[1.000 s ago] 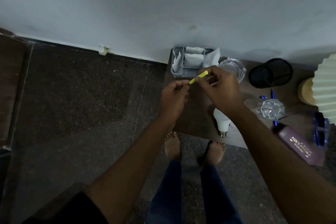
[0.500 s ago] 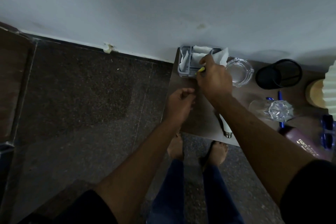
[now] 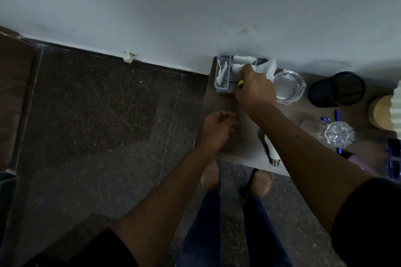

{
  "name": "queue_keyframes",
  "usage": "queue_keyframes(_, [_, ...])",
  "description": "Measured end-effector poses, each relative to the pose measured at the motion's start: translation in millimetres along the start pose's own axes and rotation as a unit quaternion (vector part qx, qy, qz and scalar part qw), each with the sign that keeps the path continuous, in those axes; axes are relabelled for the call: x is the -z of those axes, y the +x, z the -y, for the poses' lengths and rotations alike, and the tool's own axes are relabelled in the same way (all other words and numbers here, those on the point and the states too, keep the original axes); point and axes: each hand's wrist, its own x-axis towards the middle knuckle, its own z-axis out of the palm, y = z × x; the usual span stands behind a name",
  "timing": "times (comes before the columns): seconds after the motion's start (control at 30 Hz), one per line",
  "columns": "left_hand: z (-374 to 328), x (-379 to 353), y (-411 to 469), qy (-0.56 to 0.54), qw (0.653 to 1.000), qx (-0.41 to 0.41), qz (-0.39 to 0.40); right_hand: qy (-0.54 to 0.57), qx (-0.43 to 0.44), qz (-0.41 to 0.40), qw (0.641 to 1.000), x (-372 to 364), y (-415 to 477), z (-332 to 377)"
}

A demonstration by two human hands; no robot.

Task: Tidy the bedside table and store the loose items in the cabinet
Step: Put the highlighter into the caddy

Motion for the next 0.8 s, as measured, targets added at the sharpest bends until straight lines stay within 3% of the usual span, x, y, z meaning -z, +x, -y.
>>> queue_keyframes(0.4, [-9,-6,1,0.011,1.0,-0.018,0.002,0.042,-0.005,-0.07,0.997,17,-12,-8])
queue_keyframes(0.8, [-12,-22,-9,0.024,0.999,-0.033,-0.009,0.269,-0.033,-0.146,0.951,21,-65,-49])
